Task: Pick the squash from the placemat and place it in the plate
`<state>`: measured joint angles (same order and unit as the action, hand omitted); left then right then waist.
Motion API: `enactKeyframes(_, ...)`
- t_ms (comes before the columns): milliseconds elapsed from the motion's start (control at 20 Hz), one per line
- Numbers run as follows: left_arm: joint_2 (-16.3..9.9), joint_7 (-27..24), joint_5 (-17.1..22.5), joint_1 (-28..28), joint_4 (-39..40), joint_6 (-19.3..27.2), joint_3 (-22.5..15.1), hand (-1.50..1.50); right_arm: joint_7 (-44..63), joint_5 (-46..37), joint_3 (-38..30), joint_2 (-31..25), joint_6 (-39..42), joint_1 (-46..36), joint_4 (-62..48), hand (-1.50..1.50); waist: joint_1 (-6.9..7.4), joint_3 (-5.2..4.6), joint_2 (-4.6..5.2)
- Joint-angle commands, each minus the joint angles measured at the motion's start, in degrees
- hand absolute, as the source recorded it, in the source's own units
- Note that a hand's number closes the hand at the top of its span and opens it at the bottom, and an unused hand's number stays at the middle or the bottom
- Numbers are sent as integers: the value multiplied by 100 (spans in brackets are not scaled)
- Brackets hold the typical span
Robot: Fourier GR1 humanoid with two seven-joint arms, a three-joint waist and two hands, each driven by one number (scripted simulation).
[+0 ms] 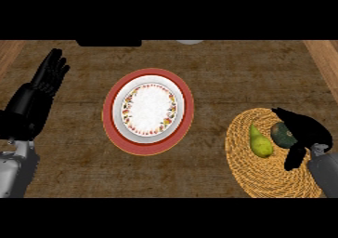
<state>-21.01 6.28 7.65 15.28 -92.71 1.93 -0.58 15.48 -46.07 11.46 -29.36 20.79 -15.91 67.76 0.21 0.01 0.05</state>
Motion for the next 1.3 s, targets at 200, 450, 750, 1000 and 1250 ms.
enactKeyframes(200,40,311,-44,25,-159,-319,263,0,-256,-789,-4,271,-355,-251,-893,-150,9,1,-5)
enactKeyframes(450,15,-78,-54,-136,-12,-370,359,0,-897,-889,-147,468,-1816,-199,-763,150,18,3,-1)
enactKeyframes(750,256,141,-165,-174,-222,-186,191,0,291,-1350,-237,844,-2566,128,-165,150,-101,-7,-64)
enactKeyframes(1000,36,44,-255,-357,84,-25,547,0,2116,-1305,-884,1442,-2937,1304,-398,150,-997,-59,-287)
enactKeyframes(1250,-64,101,-236,-406,68,-18,668,0,3267,-1936,-523,2300,-3681,1822,603,150,-911,-85,-320)
